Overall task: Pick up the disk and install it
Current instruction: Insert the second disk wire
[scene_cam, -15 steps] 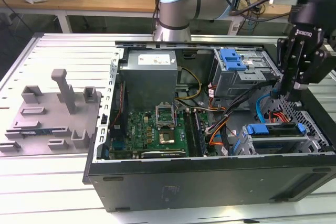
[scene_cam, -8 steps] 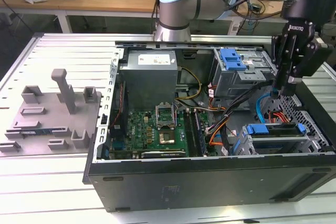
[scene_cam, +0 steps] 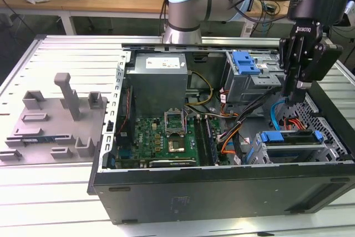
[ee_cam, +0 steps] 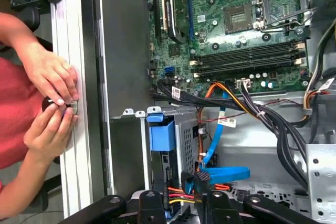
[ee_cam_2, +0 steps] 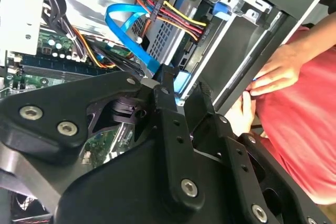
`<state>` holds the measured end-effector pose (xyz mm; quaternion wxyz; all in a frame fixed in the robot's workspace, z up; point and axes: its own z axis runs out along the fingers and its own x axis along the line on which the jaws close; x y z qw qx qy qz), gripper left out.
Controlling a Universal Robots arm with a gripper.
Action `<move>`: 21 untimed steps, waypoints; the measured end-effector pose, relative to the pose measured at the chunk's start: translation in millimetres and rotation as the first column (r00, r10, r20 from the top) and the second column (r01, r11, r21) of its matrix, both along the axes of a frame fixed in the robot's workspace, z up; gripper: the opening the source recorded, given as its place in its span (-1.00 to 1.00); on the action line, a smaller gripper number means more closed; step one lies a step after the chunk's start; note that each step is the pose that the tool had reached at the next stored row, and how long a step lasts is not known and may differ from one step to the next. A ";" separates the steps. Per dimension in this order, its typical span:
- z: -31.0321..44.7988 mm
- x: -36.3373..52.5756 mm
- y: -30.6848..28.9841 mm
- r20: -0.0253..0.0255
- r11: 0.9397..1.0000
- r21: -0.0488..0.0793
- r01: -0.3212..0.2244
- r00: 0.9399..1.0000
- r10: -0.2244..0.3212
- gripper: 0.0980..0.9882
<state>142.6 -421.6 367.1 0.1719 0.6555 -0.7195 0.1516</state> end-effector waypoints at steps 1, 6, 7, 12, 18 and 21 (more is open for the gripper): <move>-0.2 -0.1 0.1 0.001 1.000 0.000 0.001 1.000 -0.001 -0.41; -2.6 -0.2 1.9 0.005 1.000 0.000 0.003 1.000 -0.003 -0.41; -3.0 -0.3 1.8 0.005 1.000 0.000 0.006 1.000 -0.006 -0.41; -3.5 -0.2 1.9 0.005 1.000 0.000 0.031 1.000 -0.031 -0.60; -4.2 1.2 2.6 0.006 0.999 0.000 0.042 0.999 -0.042 -0.60; -5.0 2.1 3.2 0.007 0.999 0.000 0.042 0.999 -0.042 -0.60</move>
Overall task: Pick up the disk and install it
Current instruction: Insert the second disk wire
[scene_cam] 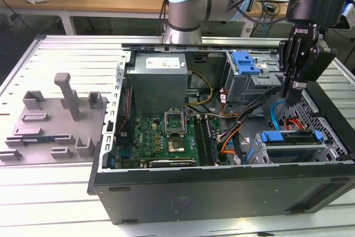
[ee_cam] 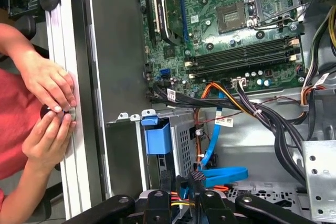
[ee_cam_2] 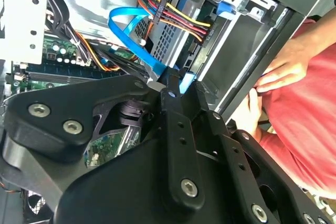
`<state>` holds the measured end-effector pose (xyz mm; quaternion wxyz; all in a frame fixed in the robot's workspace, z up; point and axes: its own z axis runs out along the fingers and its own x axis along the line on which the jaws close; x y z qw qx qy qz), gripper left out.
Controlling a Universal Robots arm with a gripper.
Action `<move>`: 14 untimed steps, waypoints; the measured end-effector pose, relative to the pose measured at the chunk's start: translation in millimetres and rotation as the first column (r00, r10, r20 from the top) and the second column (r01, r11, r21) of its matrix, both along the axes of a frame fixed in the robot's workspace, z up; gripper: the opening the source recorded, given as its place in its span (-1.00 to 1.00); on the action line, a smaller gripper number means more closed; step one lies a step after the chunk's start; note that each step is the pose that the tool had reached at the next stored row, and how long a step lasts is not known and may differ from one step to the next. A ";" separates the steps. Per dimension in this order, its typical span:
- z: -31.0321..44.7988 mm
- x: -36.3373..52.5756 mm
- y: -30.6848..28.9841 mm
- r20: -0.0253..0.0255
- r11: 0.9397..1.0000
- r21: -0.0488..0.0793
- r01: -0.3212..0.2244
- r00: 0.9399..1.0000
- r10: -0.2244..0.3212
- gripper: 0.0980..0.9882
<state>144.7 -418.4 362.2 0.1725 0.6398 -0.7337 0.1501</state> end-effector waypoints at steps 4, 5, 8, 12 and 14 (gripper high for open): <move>-0.3 0.2 1.4 0.003 1.000 -0.001 0.000 1.000 0.000 -0.60; -0.3 0.2 1.5 0.003 1.000 -0.001 0.000 1.000 0.000 -0.60; -0.3 0.2 1.6 0.003 1.000 -0.003 0.000 1.000 0.000 -0.60; -0.8 0.2 1.7 0.003 1.000 -0.004 0.000 1.000 0.000 -0.60; -1.8 0.2 1.6 0.003 1.000 -0.005 0.000 1.000 0.000 -0.60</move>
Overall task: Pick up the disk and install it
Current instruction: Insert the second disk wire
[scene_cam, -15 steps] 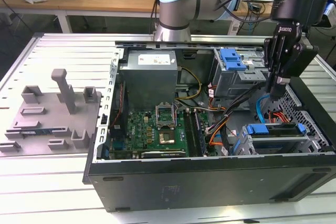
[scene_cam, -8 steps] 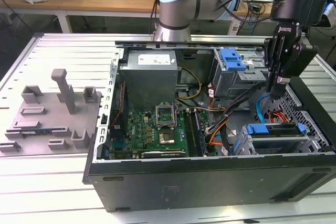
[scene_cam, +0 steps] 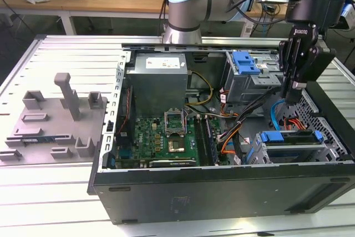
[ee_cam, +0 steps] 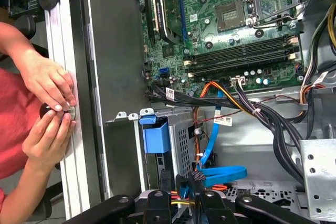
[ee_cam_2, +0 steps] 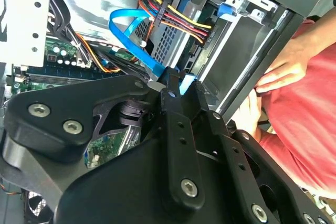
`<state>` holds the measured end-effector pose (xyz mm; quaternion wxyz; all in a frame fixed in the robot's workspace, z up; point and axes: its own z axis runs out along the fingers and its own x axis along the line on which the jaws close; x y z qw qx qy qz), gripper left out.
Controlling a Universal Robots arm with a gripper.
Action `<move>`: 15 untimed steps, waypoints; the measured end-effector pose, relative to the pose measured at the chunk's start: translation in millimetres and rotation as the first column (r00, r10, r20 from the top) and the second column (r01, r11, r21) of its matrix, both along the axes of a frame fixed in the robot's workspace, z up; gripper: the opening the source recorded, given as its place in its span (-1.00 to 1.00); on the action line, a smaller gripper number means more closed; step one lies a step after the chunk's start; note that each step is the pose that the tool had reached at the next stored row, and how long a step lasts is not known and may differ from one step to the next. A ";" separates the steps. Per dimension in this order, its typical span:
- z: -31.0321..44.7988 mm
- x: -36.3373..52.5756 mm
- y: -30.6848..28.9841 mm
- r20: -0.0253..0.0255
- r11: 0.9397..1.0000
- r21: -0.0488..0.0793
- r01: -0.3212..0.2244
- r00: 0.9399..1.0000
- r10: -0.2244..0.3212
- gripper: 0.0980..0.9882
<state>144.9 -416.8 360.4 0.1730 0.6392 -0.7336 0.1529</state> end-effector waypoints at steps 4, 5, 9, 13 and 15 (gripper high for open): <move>-1.4 0.0 0.1 0.000 1.000 -0.004 0.000 1.000 0.000 -0.60; -1.4 0.0 0.1 0.000 1.000 -0.004 0.000 1.000 0.000 -0.60; -1.4 0.0 0.4 0.000 1.000 -0.008 0.000 1.000 0.000 -0.79; -1.4 0.0 0.4 0.000 1.000 -0.010 0.000 1.000 0.000 -0.86; -1.4 0.0 0.4 0.000 1.000 -0.010 0.000 1.000 0.000 -0.86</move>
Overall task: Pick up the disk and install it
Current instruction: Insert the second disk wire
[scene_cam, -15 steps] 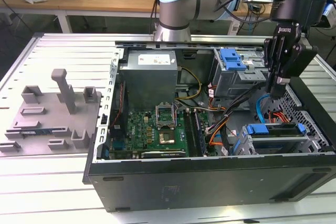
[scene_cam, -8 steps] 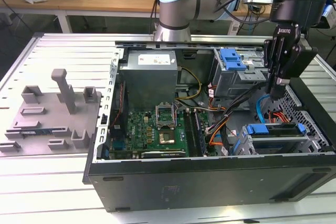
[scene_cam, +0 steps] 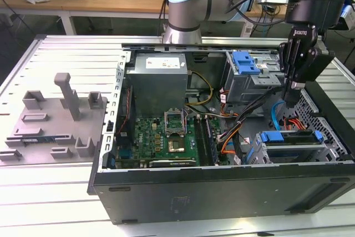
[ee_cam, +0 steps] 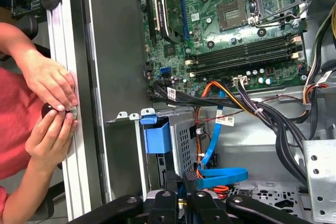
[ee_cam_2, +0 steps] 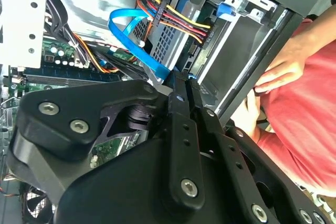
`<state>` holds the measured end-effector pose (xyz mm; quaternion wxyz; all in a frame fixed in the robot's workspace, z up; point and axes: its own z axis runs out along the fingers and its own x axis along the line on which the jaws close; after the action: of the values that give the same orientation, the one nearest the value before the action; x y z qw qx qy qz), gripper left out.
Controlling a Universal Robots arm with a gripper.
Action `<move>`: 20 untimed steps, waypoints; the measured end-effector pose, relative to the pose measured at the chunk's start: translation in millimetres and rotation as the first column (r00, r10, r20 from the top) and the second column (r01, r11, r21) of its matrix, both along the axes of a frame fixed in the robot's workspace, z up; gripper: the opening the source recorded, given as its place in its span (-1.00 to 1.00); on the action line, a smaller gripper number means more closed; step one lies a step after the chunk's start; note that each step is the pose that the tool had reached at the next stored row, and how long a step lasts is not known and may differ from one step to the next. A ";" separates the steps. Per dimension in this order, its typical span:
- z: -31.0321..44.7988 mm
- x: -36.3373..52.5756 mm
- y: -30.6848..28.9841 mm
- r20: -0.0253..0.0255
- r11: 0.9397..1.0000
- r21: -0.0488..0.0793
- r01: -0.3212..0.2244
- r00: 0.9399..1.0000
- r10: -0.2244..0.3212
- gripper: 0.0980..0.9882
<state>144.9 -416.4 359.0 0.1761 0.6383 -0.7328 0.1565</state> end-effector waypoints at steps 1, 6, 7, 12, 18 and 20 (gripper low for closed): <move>-0.1 0.0 -0.1 0.000 1.000 0.000 0.000 1.000 0.000 -0.86; 0.0 0.0 -9.7 0.000 1.000 0.019 0.000 1.000 0.000 -0.86; 0.0 0.0 -11.7 0.000 1.000 0.025 0.000 1.000 0.000 -0.86; 0.0 -0.1 -20.7 0.006 0.996 0.094 0.000 1.000 0.000 -0.86; 0.0 -0.1 -28.7 0.035 0.980 0.198 -0.005 0.999 -0.002 -0.86; 0.0 0.0 -31.2 0.038 0.975 0.223 -0.006 0.999 -0.003 -0.86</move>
<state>144.9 -447.6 359.0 0.0895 0.6515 -0.7485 0.0855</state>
